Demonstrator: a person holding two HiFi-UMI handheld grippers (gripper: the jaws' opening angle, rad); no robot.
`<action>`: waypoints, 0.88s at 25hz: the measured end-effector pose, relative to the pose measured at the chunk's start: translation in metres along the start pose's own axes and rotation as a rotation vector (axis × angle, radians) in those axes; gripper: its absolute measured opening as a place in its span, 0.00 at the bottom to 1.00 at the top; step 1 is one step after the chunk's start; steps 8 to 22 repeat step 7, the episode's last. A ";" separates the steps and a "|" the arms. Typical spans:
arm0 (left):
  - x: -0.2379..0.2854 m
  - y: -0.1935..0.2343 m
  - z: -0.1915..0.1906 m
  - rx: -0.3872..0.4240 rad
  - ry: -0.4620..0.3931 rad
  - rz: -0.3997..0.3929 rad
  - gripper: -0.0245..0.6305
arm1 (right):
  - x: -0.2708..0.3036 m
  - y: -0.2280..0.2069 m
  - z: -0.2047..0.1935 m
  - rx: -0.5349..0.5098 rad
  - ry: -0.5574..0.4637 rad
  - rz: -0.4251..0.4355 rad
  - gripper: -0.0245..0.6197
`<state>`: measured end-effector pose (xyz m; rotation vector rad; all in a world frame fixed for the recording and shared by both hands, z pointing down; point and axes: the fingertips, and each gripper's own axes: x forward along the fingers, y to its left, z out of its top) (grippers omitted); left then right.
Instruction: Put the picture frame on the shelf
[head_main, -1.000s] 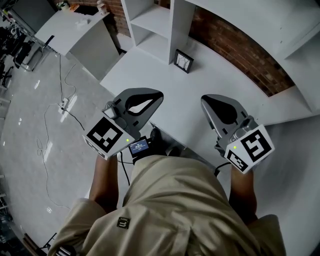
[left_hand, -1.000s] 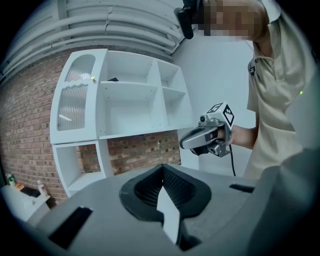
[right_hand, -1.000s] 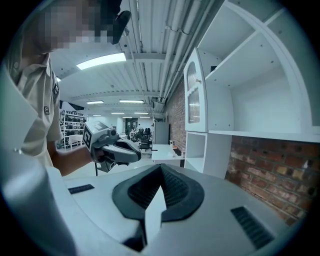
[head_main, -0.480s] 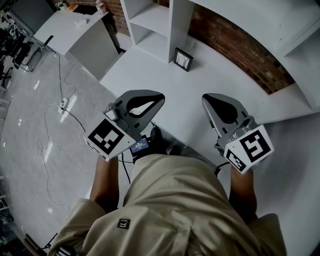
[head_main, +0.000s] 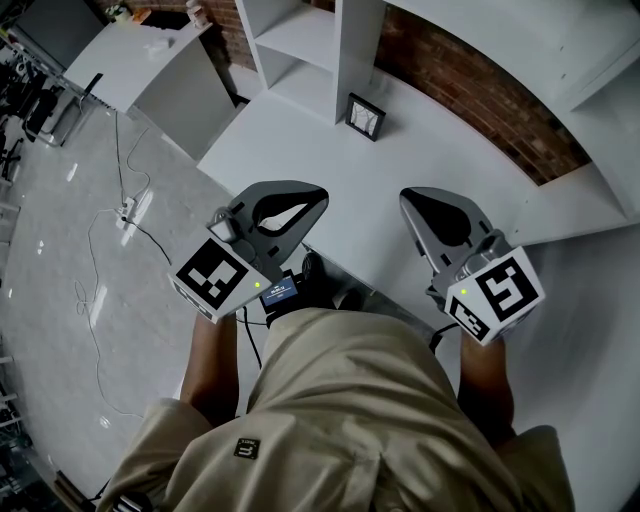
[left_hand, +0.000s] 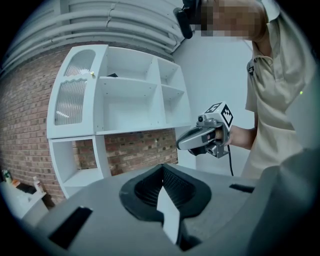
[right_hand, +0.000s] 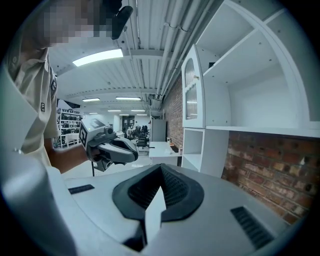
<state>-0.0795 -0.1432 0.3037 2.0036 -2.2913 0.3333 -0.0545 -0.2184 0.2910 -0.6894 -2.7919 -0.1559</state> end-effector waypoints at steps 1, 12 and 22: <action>0.001 0.001 -0.001 0.000 0.001 -0.002 0.05 | 0.001 0.000 -0.001 0.002 0.002 0.001 0.04; 0.005 0.008 -0.006 0.003 0.007 -0.011 0.05 | 0.010 -0.006 -0.006 0.009 0.011 0.000 0.04; 0.005 0.008 -0.006 0.003 0.007 -0.011 0.05 | 0.010 -0.006 -0.006 0.009 0.011 0.000 0.04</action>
